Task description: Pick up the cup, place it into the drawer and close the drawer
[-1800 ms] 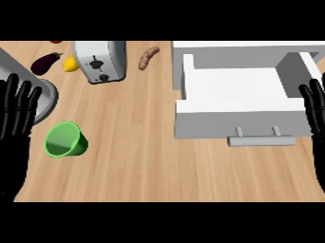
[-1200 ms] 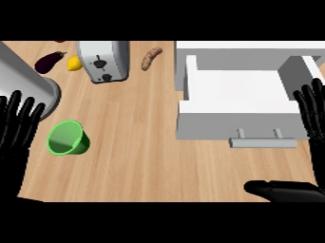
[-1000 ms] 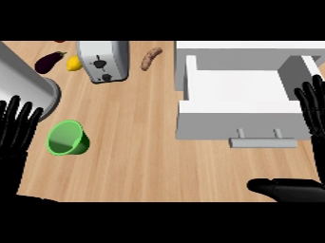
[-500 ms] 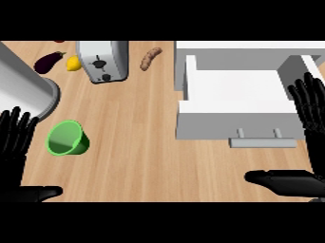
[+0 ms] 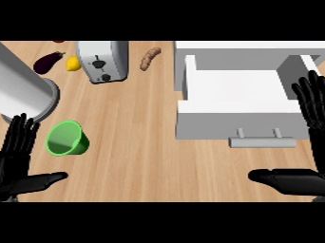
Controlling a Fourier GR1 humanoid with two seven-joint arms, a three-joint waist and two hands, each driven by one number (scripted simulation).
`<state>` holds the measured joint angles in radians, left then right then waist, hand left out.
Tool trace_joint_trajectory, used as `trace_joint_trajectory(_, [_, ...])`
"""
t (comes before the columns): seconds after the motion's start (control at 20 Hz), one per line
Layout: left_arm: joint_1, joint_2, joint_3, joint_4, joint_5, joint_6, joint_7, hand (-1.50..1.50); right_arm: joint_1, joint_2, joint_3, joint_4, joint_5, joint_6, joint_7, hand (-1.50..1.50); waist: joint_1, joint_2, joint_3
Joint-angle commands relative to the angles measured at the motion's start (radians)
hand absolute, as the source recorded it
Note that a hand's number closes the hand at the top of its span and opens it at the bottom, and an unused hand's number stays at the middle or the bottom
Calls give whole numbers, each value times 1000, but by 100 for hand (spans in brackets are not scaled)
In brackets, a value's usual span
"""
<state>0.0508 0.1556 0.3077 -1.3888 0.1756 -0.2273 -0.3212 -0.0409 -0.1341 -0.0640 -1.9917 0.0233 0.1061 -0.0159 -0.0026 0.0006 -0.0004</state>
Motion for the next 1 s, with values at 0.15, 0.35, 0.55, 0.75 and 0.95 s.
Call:
trace_joint_trajectory(0.15, [-90,39,38,325,-61,6,-169,-150,-21,38,50,-35,43,-28,61,-150,-1,1,0])
trace_joint_trajectory(0.35, [-169,83,65,549,-75,-21,-316,-150,-27,1,-22,51,-9,25,-19,-150,-1,1,0])
trace_joint_trajectory(0.55, [-252,141,100,803,-81,-64,-462,-150,14,33,14,19,27,6,-32,-150,-6,2,-1])
trace_joint_trajectory(0.75, [-328,176,92,952,-106,-66,-559,-150,-47,45,24,66,50,-10,-26,-150,-4,2,-1])
trace_joint_trajectory(0.95, [-383,224,119,1092,-93,-103,-636,-150,-27,-12,-43,5,-28,51,14,-150,-9,3,-1])
